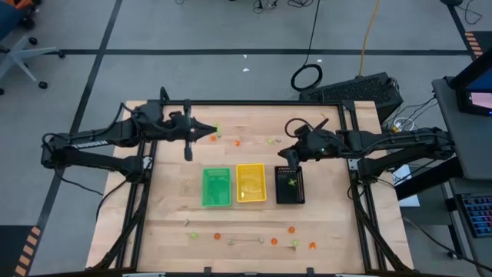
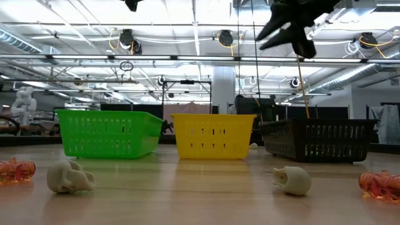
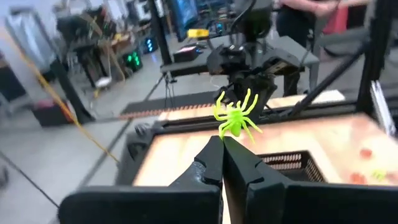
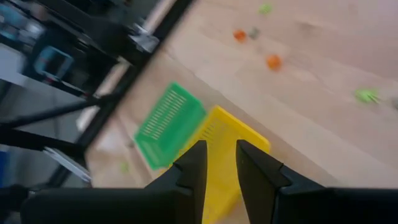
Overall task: Sort Halloween decoration
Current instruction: Put the green spider toy into the black basket
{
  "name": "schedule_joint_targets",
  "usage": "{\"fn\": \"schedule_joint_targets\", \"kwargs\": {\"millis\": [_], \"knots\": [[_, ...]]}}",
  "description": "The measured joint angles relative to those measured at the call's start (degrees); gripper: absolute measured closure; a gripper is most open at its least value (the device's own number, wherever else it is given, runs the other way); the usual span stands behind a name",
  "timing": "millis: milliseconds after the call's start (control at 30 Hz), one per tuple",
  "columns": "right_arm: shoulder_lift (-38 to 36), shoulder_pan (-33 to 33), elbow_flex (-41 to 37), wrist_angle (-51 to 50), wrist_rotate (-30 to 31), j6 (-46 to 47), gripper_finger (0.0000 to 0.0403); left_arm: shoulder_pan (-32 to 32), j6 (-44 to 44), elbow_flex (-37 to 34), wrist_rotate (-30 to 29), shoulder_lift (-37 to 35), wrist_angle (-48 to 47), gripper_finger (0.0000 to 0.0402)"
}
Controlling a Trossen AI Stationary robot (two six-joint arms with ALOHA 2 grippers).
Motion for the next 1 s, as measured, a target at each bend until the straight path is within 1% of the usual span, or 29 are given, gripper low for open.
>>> {"fn": "schedule_joint_targets", "kwargs": {"millis": [133, 200, 300, 433, 500, 567, 733, 833, 933, 1000], "knots": [[0.0, 0.0, 0.0, 5.0, -0.2, -0.5, 0.0328, -1.7, -5.7, 0.0, -0.5, 1.4, 0.0, 0.0402], [0.0, 0.0, 0.0, 6.7, -1.5, -0.3, 0.0328, -2.9, -7.6, 0.0, -0.8, 2.5, 0.1, 0.0402], [0.0, 0.0, 0.0, 9.4, -1.6, -0.7, 0.0327, -4.6, -12.2, 0.0, -3.4, 4.6, 0.2, 0.0402], [0.0, 0.7, 0.0, 15.5, -1.4, -6.6, 0.0313, -6.2, -19.5, 0.0, -5.5, 8.0, 2.1, 0.0402], [0.0, 1.1, 0.0, 18.1, -0.1, -9.4, 0.0298, -6.8, -21.5, 0.0, -6.0, 9.8, 4.0, 0.0402], [0.0, 1.5, 0.0, 20.4, 1.8, -11.9, 0.0278, -7.5, -21.7, 0.0, -6.5, 11.5, 5.7, 0.0402], [0.3, 1.5, 0.0, 24.4, 1.9, -17.4, 0.0220, -9.0, -23.3, 0.1, -6.9, 15.8, 12.3, 0.0402], [1.1, 1.5, 0.0, 26.0, 1.9, -20.5, 0.0187, -9.9, -24.7, 0.1, -8.3, 18.3, 14.9, 0.0402], [2.1, 1.5, 0.0, 28.2, 1.7, -22.9, 0.0162, -10.7, -24.7, 0.1, -9.8, 20.3, 17.9, 0.0402], [3.2, 1.5, 0.0, 30.1, 1.7, -24.3, 0.0152, -11.2, -24.7, 0.1, -11.1, 21.4, 20.6, 0.0402]]}}
